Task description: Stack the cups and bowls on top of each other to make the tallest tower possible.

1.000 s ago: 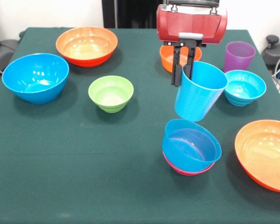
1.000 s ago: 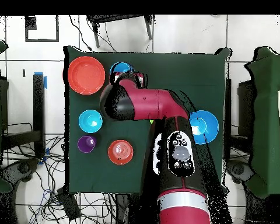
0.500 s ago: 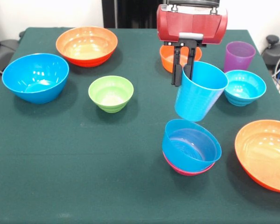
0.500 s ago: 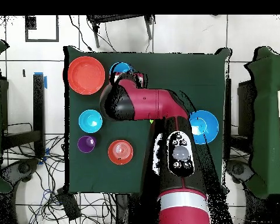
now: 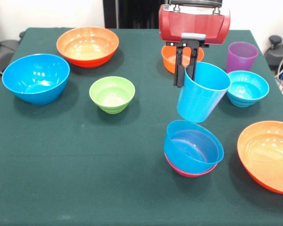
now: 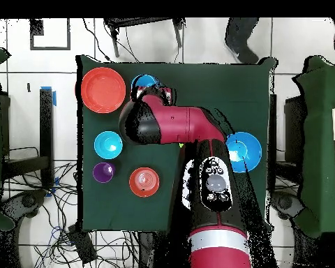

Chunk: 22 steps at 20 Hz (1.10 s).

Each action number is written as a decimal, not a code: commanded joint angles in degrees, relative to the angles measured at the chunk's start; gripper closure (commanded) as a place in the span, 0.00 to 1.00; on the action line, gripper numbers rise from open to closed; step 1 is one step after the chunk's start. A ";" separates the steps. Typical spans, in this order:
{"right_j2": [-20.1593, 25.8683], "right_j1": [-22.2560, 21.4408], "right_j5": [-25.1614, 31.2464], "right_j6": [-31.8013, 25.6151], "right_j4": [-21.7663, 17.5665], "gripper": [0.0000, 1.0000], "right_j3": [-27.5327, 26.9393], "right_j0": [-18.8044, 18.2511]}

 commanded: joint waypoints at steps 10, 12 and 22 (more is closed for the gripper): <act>3.29 2.28 5.18 0.04 -2.73 1.00 -2.88 1.11; 3.15 2.71 5.41 -0.06 -2.75 1.00 -3.65 1.28; 2.81 4.31 4.15 0.72 -2.86 1.00 -4.89 1.95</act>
